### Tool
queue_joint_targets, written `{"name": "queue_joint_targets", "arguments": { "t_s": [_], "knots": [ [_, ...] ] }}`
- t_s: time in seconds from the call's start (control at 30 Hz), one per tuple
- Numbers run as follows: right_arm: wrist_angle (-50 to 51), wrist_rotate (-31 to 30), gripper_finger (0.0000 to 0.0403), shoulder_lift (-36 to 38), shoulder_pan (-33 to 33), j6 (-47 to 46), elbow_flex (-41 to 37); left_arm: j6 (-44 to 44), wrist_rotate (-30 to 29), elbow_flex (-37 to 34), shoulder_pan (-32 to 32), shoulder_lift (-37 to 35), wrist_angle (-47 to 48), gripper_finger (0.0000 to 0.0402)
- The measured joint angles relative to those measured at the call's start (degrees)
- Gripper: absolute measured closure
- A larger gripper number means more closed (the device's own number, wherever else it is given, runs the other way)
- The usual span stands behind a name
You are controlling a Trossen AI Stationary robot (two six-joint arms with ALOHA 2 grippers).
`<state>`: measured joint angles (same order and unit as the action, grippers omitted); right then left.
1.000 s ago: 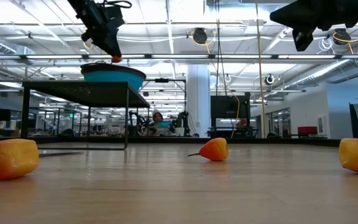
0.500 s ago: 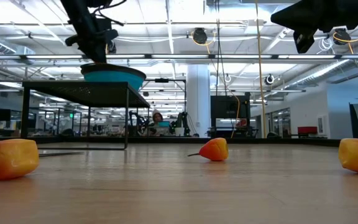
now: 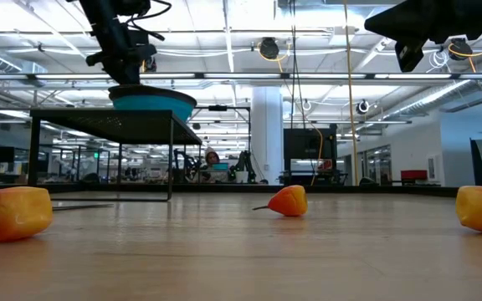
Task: Pick & Place Fruit
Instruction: Put the orange pear into the blue strainer bowl on the shelf
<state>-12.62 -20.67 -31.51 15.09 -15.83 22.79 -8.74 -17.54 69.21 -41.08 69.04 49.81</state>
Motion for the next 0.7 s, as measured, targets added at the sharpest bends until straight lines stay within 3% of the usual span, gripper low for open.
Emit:
{"name": "queue_joint_targets", "arguments": {
  "t_s": [0.17,0.7],
  "knots": [
    [0.0,0.0,0.0403,0.0,0.0,0.0,0.0,3.2,2.1,0.0,0.0,0.3,0.1,0.0309],
    [0.0,0.0,0.0403,0.0,0.0,0.0,0.0,5.9,0.7,0.0,0.3,4.5,0.0,0.0309]
  ]
}}
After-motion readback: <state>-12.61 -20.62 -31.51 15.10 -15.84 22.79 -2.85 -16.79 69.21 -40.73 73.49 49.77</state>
